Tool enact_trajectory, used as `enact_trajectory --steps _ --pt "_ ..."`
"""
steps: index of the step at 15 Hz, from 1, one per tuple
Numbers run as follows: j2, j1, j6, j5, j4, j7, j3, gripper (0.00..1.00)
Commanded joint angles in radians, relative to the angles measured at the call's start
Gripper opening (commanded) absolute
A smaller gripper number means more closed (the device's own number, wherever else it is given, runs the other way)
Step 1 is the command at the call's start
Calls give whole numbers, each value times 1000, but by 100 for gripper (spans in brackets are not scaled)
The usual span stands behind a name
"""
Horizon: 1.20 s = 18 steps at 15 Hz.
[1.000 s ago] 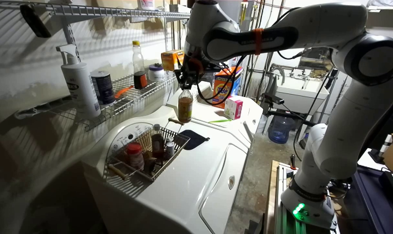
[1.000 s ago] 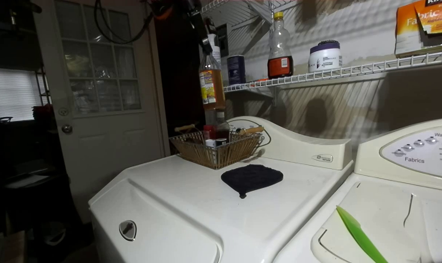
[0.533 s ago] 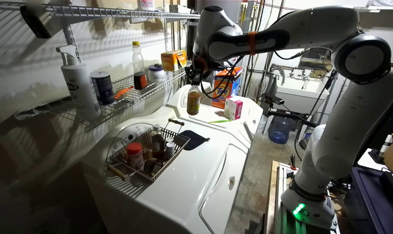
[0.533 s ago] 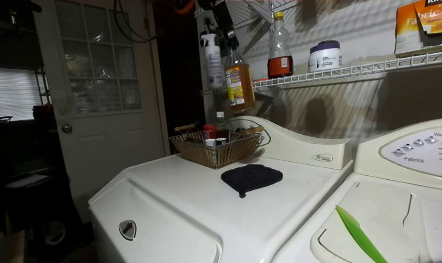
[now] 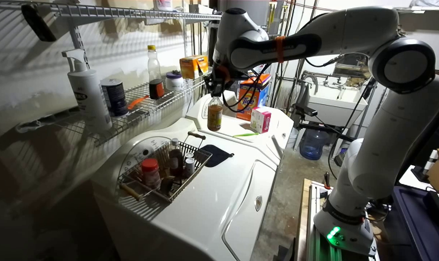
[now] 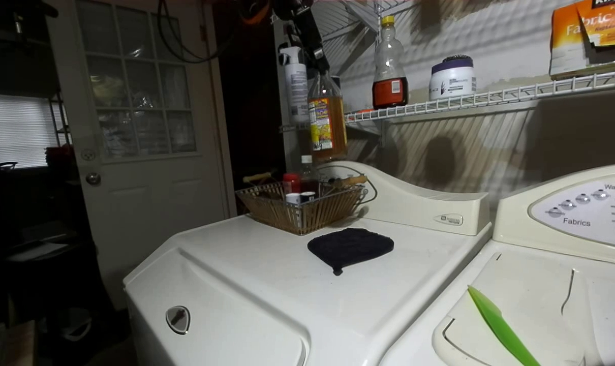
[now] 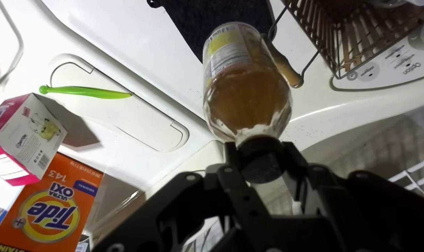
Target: Put the vinegar bottle on the left washing machine.
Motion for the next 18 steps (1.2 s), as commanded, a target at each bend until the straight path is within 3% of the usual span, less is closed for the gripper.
enact_trajectory --steps 1,10,18 --pt "77 -17 80 -19 46 -38 -15 9" --pt "373 -47 287 40 218 -127 -124 9" --pt "526 -47 427 144 290 -207 -152 9"
